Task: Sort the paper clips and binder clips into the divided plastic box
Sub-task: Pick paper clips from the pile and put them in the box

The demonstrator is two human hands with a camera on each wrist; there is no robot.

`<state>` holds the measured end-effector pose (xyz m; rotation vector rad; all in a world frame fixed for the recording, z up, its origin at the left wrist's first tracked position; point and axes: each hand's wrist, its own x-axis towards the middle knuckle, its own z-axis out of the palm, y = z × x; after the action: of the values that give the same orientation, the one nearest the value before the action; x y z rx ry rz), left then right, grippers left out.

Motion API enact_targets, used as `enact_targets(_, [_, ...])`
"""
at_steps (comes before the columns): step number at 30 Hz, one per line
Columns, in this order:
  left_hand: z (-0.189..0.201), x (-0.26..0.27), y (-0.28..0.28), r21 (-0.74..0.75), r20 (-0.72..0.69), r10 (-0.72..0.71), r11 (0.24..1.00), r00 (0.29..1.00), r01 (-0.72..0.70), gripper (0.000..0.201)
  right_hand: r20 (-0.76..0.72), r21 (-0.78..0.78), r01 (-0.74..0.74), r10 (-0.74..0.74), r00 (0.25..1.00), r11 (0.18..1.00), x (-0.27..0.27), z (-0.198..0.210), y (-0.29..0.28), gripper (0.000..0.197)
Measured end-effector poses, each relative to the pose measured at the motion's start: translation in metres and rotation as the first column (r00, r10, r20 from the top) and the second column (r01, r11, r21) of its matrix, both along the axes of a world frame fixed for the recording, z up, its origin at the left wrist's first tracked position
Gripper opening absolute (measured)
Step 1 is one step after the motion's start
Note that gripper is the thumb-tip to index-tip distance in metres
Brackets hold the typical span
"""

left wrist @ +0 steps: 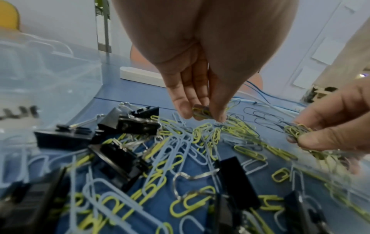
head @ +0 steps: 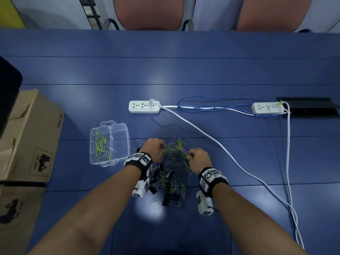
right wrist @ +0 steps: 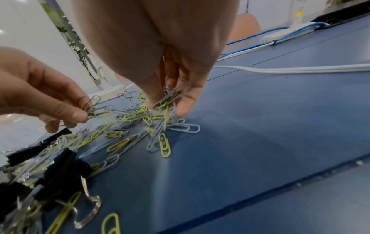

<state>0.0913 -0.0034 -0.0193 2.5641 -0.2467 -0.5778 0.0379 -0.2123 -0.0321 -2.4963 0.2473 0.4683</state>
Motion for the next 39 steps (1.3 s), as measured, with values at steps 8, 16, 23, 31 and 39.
enact_targets(8, [0.027, -0.014, 0.023, -0.144, 0.029, 0.194, 0.972, 0.981, -0.188, 0.003, 0.046, 0.211, 0.167, -0.181, 0.982, 0.963, -0.007, 0.016, -0.001, 0.015])
enact_targets(16, [0.054, -0.034, 0.065, -0.235, 0.059, 0.359, 0.912, 0.931, -0.337, 0.004, 0.058, 0.345, 0.196, -0.229, 0.972, 0.918, -0.013, 0.027, 0.019, 0.014])
enact_targets(23, [0.060, -0.042, 0.129, -0.271, 0.067, 0.526, 0.827, 0.848, -0.492, 0.008, 0.082, 0.390, 0.068, -0.108, 0.991, 0.918, -0.006, 0.039, 0.065, 0.004])
enact_targets(31, [0.053, -0.039, 0.194, -0.276, -0.014, 0.839, 0.520, 0.545, -0.808, 0.009, 0.080, 0.447, -0.020, -0.018, 0.997, 0.894, -0.007, 0.051, 0.130, 0.008])
enact_targets(39, [0.048, -0.024, 0.204, -0.172, -0.164, 0.786, 0.572, 0.596, -0.802, 0.032, -0.077, 0.512, 0.055, -0.018, 0.997, 0.857, 0.017, 0.054, 0.218, 0.008])
